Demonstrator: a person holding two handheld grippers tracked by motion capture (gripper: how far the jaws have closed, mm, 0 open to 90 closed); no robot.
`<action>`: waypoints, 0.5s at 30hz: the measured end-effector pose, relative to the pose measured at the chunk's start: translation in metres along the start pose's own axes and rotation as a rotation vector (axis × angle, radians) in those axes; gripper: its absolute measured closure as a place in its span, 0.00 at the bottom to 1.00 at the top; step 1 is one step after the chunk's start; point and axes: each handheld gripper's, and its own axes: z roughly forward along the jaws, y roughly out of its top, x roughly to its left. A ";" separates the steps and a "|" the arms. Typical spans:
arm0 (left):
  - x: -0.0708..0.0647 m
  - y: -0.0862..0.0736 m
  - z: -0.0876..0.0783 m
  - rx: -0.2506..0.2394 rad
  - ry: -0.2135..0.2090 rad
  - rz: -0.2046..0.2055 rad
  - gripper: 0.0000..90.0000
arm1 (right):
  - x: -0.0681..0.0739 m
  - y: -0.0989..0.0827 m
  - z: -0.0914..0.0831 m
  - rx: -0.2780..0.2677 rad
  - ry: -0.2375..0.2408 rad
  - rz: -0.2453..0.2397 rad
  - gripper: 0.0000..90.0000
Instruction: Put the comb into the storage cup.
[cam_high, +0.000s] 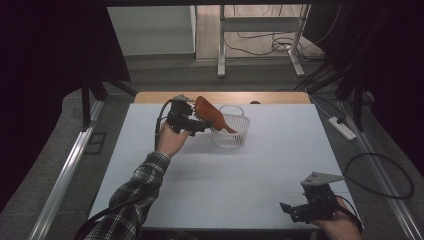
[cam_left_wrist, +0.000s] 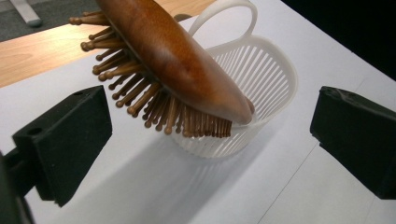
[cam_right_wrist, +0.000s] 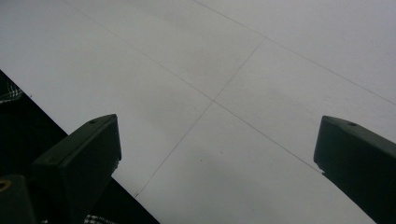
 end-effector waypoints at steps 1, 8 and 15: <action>0.000 0.000 0.000 0.000 0.000 0.002 0.00 | 0.000 0.000 0.000 0.000 0.000 0.000 0.01; 0.001 -0.004 -0.005 -0.002 0.006 0.015 0.00 | 0.000 0.000 0.000 -0.002 -0.002 0.001 0.01; 0.001 -0.010 -0.010 0.004 0.013 0.040 0.00 | -0.001 0.000 0.000 -0.005 -0.006 0.007 0.00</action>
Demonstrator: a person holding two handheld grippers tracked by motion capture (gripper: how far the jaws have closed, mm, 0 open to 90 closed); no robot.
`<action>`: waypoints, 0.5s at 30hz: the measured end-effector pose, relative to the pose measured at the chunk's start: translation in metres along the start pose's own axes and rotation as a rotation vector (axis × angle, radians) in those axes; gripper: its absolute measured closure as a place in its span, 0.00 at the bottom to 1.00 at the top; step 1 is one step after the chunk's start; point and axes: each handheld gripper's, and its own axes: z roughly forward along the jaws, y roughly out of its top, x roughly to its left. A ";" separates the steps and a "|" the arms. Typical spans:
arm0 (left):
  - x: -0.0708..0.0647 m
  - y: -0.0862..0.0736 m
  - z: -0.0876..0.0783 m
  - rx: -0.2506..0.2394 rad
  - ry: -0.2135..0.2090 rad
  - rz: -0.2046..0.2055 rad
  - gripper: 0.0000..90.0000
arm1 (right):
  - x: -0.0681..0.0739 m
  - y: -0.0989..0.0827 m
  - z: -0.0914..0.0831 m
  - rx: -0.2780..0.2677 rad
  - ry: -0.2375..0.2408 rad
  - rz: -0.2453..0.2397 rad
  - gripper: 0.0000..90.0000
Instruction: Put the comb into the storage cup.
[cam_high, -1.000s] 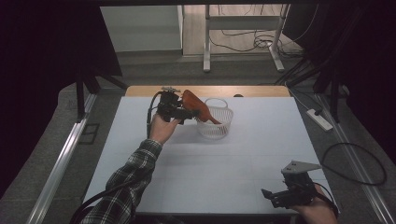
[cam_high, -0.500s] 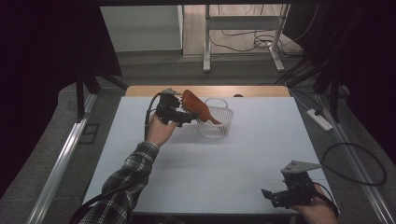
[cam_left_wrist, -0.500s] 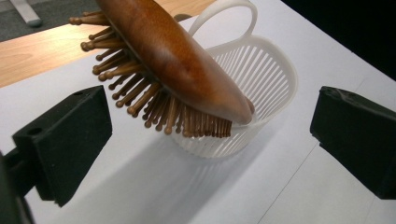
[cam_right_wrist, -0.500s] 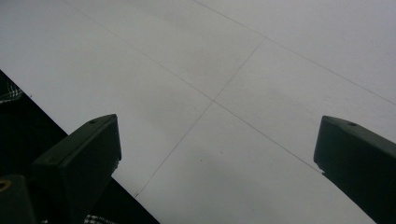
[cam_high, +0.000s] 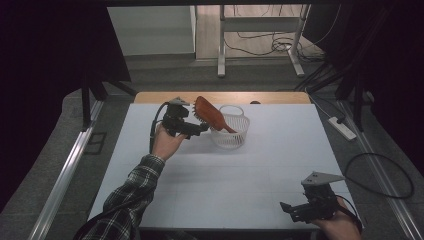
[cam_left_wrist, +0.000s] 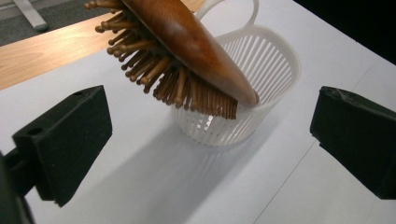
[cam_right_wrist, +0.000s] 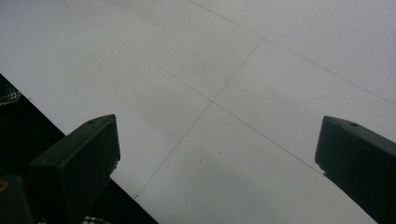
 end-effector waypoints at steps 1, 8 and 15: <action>0.000 -0.001 -0.001 0.001 -0.001 0.003 0.00 | 0.000 0.000 0.000 -0.001 -0.002 0.001 0.00; -0.002 -0.005 -0.005 0.007 -0.001 0.019 0.00 | 0.000 0.000 0.000 -0.003 -0.007 0.004 0.00; -0.002 -0.008 -0.008 0.004 -0.004 0.019 0.00 | 0.000 0.000 0.000 -0.004 -0.008 0.004 0.00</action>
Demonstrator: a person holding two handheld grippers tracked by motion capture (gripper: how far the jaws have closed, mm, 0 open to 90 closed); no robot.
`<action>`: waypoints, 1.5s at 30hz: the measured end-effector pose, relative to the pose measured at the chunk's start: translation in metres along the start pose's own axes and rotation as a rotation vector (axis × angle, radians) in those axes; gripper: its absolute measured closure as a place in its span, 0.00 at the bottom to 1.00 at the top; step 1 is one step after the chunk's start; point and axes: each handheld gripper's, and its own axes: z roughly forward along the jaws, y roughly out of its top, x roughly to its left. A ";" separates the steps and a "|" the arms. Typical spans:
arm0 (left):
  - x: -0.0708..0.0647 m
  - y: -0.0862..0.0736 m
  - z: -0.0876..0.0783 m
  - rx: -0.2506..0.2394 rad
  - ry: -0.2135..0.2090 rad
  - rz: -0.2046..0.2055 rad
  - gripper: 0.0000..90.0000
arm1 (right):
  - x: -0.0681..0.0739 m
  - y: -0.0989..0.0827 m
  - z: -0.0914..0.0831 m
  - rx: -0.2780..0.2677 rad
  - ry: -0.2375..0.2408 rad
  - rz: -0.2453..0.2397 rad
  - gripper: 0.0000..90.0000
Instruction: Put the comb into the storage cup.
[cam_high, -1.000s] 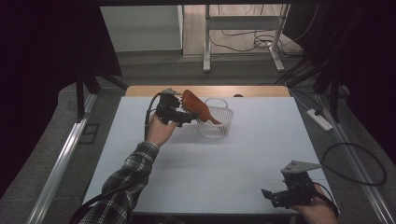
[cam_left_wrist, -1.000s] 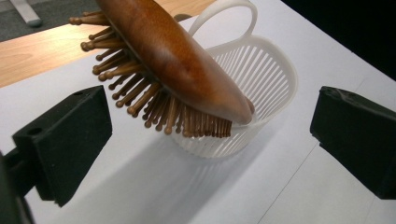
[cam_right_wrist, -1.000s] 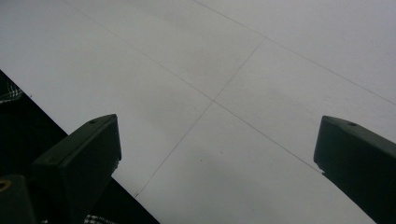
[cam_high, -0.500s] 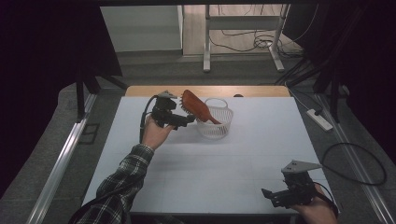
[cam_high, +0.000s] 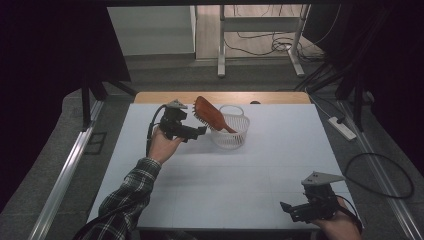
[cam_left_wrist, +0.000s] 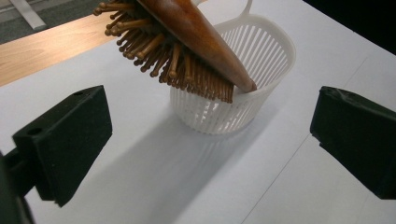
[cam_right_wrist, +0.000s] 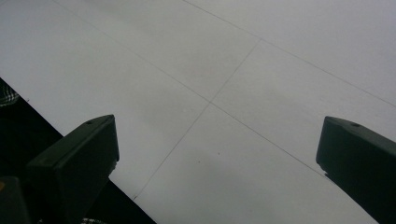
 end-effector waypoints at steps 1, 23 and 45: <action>0.000 0.000 0.000 0.000 0.000 0.000 0.00 | 0.000 0.000 0.000 0.000 0.000 0.000 0.00; 0.000 -0.012 -0.012 -0.004 -0.017 -0.011 0.00 | 0.000 0.001 0.001 0.005 0.005 0.000 0.00; -0.001 -0.033 -0.022 -0.024 -0.025 -0.029 0.00 | 0.001 0.001 0.001 0.012 0.003 -0.004 0.00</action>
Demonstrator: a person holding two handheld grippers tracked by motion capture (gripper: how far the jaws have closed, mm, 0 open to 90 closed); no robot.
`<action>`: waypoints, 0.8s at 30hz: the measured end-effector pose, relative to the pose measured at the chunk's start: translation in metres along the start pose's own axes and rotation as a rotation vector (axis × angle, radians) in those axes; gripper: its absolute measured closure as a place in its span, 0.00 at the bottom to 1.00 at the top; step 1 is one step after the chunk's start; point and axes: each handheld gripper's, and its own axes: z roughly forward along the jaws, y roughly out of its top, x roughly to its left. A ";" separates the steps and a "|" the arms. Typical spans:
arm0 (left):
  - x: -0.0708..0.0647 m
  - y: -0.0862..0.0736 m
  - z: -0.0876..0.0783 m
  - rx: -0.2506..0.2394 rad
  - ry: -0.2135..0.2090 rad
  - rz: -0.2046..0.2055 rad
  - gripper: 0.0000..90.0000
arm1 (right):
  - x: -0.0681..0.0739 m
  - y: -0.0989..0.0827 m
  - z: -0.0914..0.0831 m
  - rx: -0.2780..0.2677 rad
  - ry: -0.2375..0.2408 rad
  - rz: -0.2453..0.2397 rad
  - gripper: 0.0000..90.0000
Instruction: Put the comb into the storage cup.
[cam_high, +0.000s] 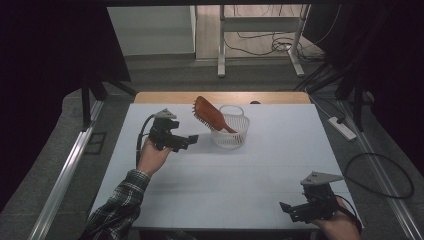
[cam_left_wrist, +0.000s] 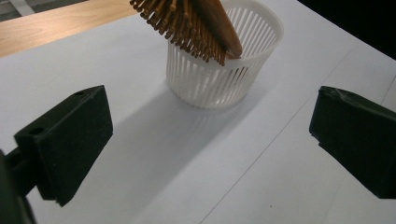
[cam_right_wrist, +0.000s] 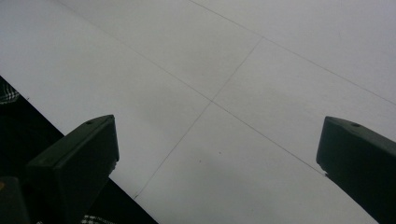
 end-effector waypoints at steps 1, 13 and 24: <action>-0.001 -0.001 0.000 -0.001 -0.001 -0.002 0.00 | 0.000 0.000 0.000 0.000 0.000 0.000 0.00; -0.008 -0.014 -0.005 0.015 -0.007 0.024 0.00 | 0.000 0.000 0.000 -0.001 0.000 0.001 0.00; -0.017 -0.023 -0.009 0.027 -0.014 0.036 0.00 | 0.000 0.000 0.000 -0.007 -0.001 -0.001 0.00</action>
